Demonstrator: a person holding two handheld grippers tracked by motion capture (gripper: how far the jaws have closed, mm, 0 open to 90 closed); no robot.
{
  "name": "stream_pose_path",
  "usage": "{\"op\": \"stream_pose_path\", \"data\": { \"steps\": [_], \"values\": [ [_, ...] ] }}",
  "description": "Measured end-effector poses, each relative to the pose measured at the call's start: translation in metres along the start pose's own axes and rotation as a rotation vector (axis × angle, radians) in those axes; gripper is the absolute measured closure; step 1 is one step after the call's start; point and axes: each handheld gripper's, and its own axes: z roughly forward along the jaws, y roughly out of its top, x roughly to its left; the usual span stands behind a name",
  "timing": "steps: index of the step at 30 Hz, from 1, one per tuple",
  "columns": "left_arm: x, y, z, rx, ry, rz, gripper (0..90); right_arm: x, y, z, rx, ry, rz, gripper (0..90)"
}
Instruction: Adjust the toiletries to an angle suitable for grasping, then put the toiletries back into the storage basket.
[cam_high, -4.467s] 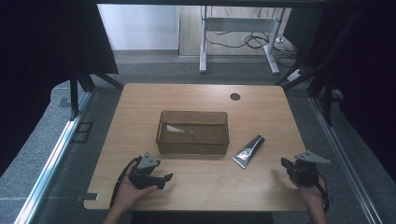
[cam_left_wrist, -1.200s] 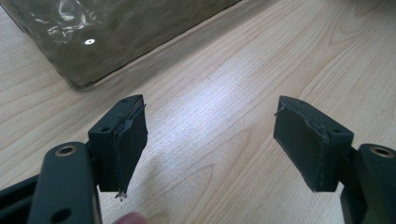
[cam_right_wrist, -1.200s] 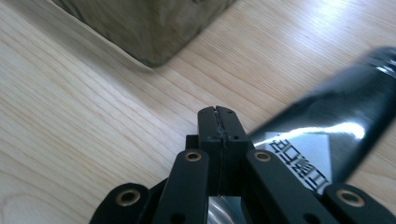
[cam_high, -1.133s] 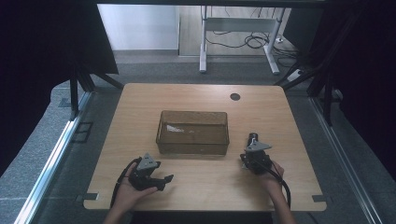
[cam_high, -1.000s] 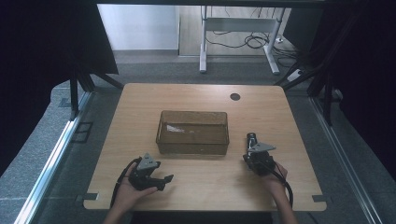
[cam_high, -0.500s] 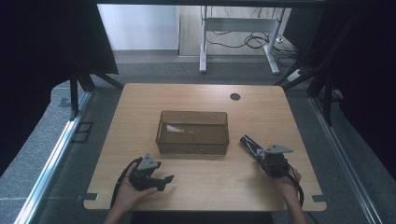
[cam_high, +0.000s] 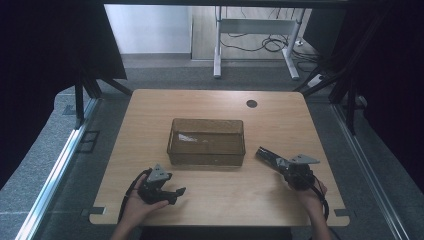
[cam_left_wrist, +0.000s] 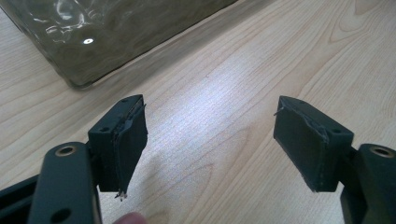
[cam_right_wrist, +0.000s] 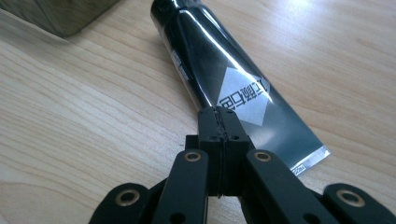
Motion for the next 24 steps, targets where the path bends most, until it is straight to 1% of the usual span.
{"op": "stream_pose_path", "data": {
  "steps": [6, 8, 9, 10, 14, 16, 18, 19, 20, 21, 24],
  "values": [
    [0.0002, -0.0001, -0.0001, -0.002, 0.000, -0.004, 26.2, -0.0010, 0.0015, -0.0043, -0.018, 0.015, 0.000, 88.2],
    [0.0005, -0.0004, -0.0005, 0.001, 0.001, -0.003, 26.3, -0.0028, 0.0019, -0.0064, -0.036, 0.039, -0.009, 79.6],
    [0.0005, -0.0004, -0.0005, 0.001, 0.001, -0.003, 26.3, -0.0028, 0.0019, -0.0064, -0.036, 0.039, -0.009, 79.6],
    [0.0004, -0.0006, -0.0007, 0.001, 0.002, -0.003, 26.3, -0.0034, 0.0025, -0.0067, -0.043, 0.058, -0.012, 69.5],
    [-0.0003, 0.0002, -0.0004, -0.002, 0.001, -0.002, 26.3, -0.0020, 0.0037, -0.0067, -0.050, 0.067, -0.024, 57.3],
    [-0.0004, -0.0001, 0.0003, 0.001, -0.001, -0.002, 26.2, -0.0016, 0.0046, -0.0070, -0.051, 0.067, -0.029, 53.6],
    [0.0002, -0.0008, 0.0010, 0.007, 0.000, -0.001, 26.2, -0.0008, 0.0050, -0.0076, -0.061, 0.056, -0.034, 50.1],
    [0.0002, -0.0008, 0.0010, 0.007, 0.000, -0.001, 26.2, -0.0008, 0.0050, -0.0076, -0.061, 0.056, -0.034, 50.1],
    [0.0001, -0.0008, 0.0006, 0.006, 0.002, -0.003, 26.3, -0.0003, 0.0052, -0.0076, -0.062, 0.057, -0.042, 47.5],
    [0.0001, -0.0008, 0.0006, 0.006, 0.002, -0.003, 26.2, -0.0003, 0.0052, -0.0076, -0.062, 0.057, -0.042, 47.5],
    [-0.0003, 0.0002, -0.0012, -0.002, 0.000, -0.001, 26.2, 0.0014, 0.0067, -0.0070, -0.055, 0.063, -0.063, 46.1]
  ]
}}
